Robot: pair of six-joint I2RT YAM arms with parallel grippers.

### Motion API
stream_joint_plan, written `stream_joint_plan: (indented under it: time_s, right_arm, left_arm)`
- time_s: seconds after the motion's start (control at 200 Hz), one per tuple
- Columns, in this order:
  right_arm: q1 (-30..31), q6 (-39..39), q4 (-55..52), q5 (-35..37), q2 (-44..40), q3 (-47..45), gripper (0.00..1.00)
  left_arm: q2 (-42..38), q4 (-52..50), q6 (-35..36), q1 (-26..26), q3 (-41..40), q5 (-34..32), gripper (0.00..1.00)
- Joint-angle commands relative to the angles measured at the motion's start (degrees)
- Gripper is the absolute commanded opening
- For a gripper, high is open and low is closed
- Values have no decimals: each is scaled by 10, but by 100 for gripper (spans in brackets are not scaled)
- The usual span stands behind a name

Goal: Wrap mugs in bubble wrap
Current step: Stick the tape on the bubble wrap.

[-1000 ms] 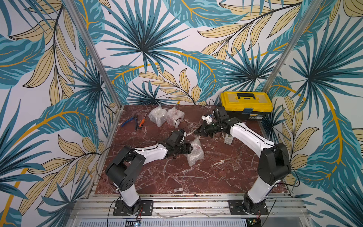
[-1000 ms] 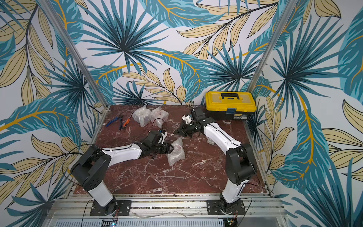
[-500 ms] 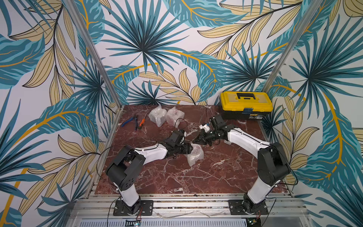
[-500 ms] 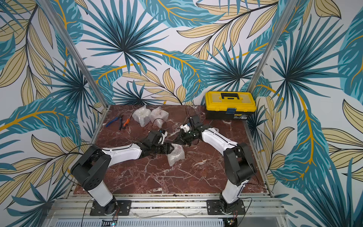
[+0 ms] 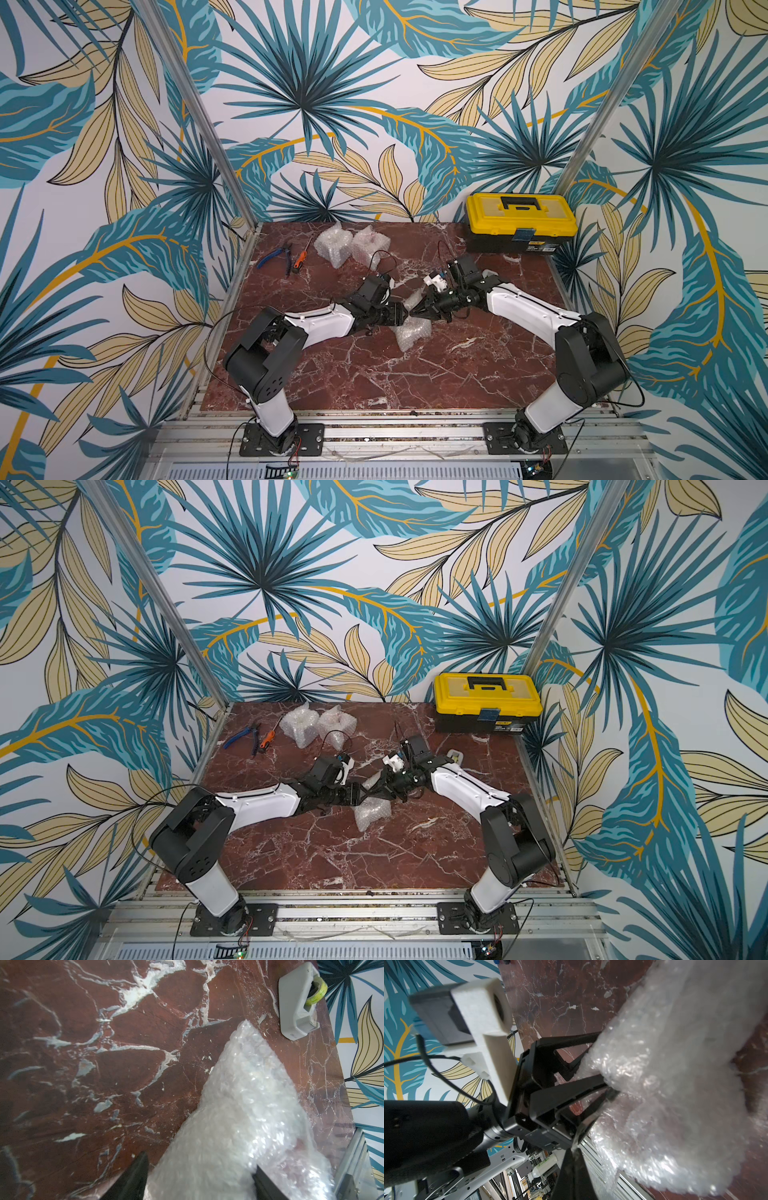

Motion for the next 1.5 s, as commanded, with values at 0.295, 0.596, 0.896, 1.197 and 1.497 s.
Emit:
stream_joint_plan:
  time_s: [0.295, 0.596, 0.896, 1.197, 1.497]
  right_arm:
    - [12, -49, 22, 29, 27, -50, 0]
    - [17, -111, 126, 132, 5, -140, 0]
    - [18, -157, 116, 138, -28, -147, 8]
    - [18, -126, 53, 117, -71, -99, 27]
    - [18, -109, 27, 126, -107, -101, 40]
  left_arm:
    - [25, -61, 14, -9, -11, 3, 68]
    - [30, -61, 15, -10, -7, 5, 68]
    - [29, -61, 14, -10, -8, 5, 68]
    - [28, -61, 13, -11, -7, 5, 68]
    - [30, -60, 13, -10, -8, 6, 68]
